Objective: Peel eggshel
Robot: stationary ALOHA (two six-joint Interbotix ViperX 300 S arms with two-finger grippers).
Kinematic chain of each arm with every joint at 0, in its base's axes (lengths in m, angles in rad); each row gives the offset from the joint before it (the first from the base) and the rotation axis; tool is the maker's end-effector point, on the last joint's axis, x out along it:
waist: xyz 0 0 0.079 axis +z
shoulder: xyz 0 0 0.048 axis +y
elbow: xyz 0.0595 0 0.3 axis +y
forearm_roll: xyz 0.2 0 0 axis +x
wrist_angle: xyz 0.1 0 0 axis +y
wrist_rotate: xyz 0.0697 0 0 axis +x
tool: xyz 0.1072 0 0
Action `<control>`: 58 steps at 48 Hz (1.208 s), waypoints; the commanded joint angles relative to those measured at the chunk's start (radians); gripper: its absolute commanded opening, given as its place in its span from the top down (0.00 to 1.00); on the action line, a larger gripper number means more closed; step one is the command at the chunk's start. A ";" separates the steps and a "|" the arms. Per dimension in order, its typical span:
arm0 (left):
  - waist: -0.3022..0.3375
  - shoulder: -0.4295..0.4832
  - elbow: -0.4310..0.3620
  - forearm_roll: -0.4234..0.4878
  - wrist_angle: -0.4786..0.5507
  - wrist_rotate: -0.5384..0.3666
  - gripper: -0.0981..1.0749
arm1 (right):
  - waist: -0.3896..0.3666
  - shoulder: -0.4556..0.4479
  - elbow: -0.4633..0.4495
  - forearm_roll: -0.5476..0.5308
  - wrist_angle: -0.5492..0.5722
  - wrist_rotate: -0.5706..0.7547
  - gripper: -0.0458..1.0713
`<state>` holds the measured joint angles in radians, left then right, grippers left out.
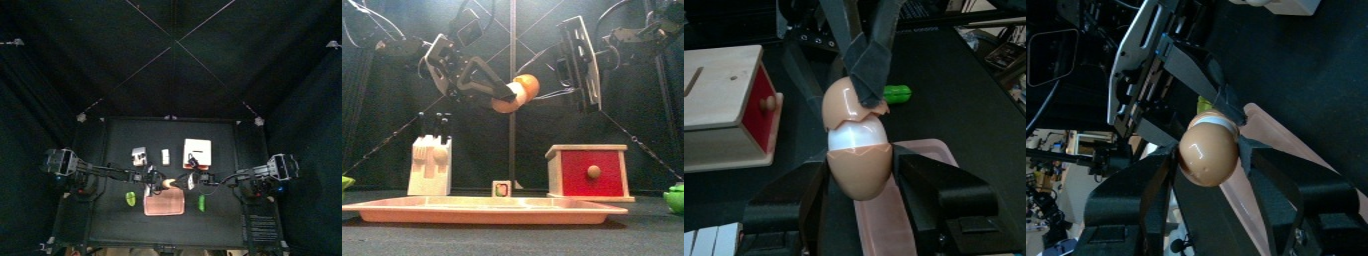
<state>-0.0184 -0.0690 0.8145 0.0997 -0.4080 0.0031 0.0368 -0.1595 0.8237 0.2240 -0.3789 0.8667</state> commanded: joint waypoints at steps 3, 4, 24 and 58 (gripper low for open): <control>0.005 -0.029 -0.003 0.002 -0.006 0.003 0.47 | 0.000 -0.041 0.005 0.002 -0.005 -0.002 0.22; 0.005 -0.034 0.000 0.002 -0.006 0.003 0.47 | -0.002 -0.044 0.006 0.002 -0.005 -0.002 0.22; 0.000 -0.077 0.031 0.002 -0.006 0.003 0.47 | 0.005 -0.057 0.020 0.000 -0.005 -0.002 0.22; 0.002 -0.077 0.032 0.002 -0.006 0.003 0.47 | 0.009 -0.057 0.025 0.003 -0.005 -0.002 0.22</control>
<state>-0.0199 -0.1304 0.8575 0.0982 -0.4080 0.0061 0.0445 -0.1887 0.8590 0.2255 -0.3789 0.8682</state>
